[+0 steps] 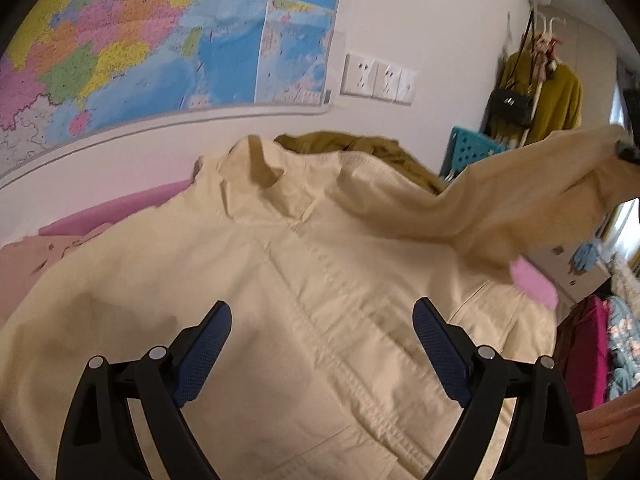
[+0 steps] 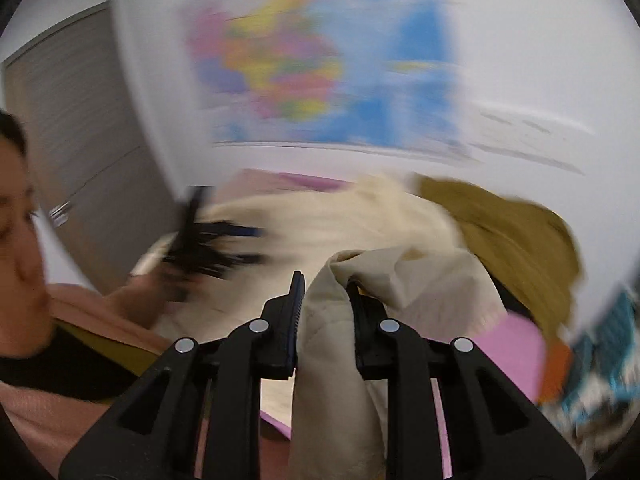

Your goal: Fold large clothes

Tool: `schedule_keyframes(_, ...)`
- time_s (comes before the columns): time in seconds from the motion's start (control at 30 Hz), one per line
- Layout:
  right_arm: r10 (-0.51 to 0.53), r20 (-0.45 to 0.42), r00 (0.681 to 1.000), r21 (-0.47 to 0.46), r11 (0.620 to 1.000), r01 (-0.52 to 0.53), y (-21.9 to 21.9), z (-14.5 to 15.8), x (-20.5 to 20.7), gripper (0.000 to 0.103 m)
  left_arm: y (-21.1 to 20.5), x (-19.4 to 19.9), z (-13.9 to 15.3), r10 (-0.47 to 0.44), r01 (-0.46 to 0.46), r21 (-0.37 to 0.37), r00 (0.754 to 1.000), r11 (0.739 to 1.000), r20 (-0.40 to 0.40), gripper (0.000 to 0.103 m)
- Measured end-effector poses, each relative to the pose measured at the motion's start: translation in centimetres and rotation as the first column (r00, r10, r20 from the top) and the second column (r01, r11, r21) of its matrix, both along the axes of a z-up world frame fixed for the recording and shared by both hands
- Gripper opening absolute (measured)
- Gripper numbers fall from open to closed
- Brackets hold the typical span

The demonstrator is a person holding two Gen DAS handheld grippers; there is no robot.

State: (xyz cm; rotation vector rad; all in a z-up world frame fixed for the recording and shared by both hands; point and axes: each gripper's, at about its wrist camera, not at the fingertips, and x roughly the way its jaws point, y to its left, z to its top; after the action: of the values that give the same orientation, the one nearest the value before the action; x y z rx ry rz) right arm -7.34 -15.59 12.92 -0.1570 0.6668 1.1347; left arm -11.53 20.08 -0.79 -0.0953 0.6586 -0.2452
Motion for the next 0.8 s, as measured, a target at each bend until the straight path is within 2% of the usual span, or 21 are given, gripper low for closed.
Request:
schedule_keyframes(0.13,0.122,-0.010,0.992,0.016,0.992,-0.122,9.0,0.3,0.3,0.020,1.7,-0.7,0.8,0.005,-0.003,-0.063,0.999,0.998,0.041,0.089)
schedule_keyframes(0.2,0.157,-0.061,0.986,0.031,0.987,-0.156,13.0,-0.8,1.7,0.020,3.3,-1.3,1.0,0.034,-0.028,-0.109,0.998,0.994,0.053,0.089)
schedule_keyframes(0.27,0.183,-0.133,0.974,0.020,0.983,-0.182,17.1,-3.3,3.7,0.023,5.1,-2.2,0.9,0.068,-0.059,-0.155,0.996,0.986,0.052,0.089)
schedule_keyframes(0.33,0.169,-0.191,0.967,-0.009,0.985,-0.174,19.8,-6.0,5.2,0.029,6.3,-3.1,0.5,0.096,-0.087,-0.169,0.994,0.982,0.044,0.089)
schedule_keyframes(0.37,0.147,-0.245,0.958,-0.045,0.986,-0.163,21.7,-8.3,6.4,0.035,6.6,-3.4,0.3,0.110,-0.103,-0.165,0.993,0.981,0.035,0.089)
schedule_keyframes(0.47,0.095,-0.318,0.943,-0.142,0.979,-0.147,23.9,-13.0,8.6,0.052,7.5,-3.9,-0.7,0.137,-0.136,-0.141,0.991,0.981,-0.004,0.089)
schedule_keyframes(0.53,0.067,-0.355,0.933,-0.122,0.986,-0.117,23.2,-13.6,9.3,0.063,7.6,-3.9,-1.6,0.125,-0.131,-0.140,0.991,0.981,-0.046,0.089)
schedule_keyframes(0.6,0.062,-0.335,0.940,-0.061,0.994,-0.088,21.1,-12.4,10.2,0.073,7.4,-3.5,-2.0,0.113,-0.121,-0.133,0.992,0.984,-0.064,0.091)
schedule_keyframes(0.67,0.040,-0.285,0.958,-0.010,0.999,-0.044,18.7,-10.8,10.8,0.076,7.0,-2.6,-2.2,0.081,-0.091,-0.137,0.994,0.986,-0.079,0.092)
schedule_keyframes(0.73,-0.031,-0.226,0.974,0.025,0.999,0.038,14.9,-9.7,12.1,0.077,6.3,-1.4,-2.2,0.046,-0.058,-0.138,0.995,0.989,-0.088,0.096)
schedule_keyframes(0.8,-0.156,-0.161,0.975,-0.024,0.988,0.154,11.9,-10.0,14.0,0.077,5.9,0.1,-2.4,0.054,-0.063,-0.083,0.993,0.995,-0.106,0.096)
